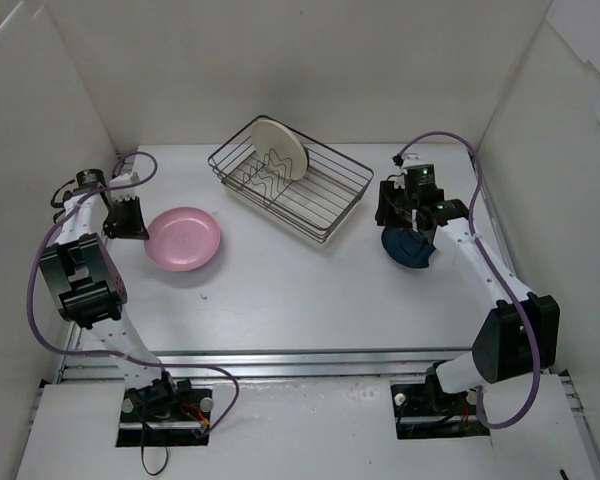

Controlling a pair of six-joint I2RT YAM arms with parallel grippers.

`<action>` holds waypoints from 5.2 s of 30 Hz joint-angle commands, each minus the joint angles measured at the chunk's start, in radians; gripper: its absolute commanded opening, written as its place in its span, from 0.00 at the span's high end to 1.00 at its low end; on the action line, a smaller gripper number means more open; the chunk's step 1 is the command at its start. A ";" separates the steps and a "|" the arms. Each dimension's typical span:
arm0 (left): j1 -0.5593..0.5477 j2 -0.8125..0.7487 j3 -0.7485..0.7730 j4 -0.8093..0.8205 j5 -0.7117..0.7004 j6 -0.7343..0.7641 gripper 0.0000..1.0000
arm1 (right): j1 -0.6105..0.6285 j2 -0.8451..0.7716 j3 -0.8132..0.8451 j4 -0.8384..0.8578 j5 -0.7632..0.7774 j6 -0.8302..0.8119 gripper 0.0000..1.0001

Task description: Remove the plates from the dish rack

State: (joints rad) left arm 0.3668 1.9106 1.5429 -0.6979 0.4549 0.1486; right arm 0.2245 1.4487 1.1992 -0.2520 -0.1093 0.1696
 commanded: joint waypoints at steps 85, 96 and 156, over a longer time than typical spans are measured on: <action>-0.042 -0.202 0.155 -0.095 -0.005 -0.021 0.51 | 0.299 0.973 1.266 0.189 0.195 -0.235 0.51; -0.042 -0.194 0.158 -0.106 -0.010 -0.014 0.51 | 0.319 0.963 1.232 0.308 0.240 -0.347 0.78; -0.135 -0.323 0.198 -0.006 0.140 -0.052 0.23 | 0.458 0.639 0.835 0.246 -0.225 0.441 1.00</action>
State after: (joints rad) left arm 0.2283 1.6035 1.7550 -0.7826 0.6624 0.1127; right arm 0.6739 2.1078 2.0212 -0.0807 -0.1917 0.4904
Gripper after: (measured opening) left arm 0.773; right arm 0.143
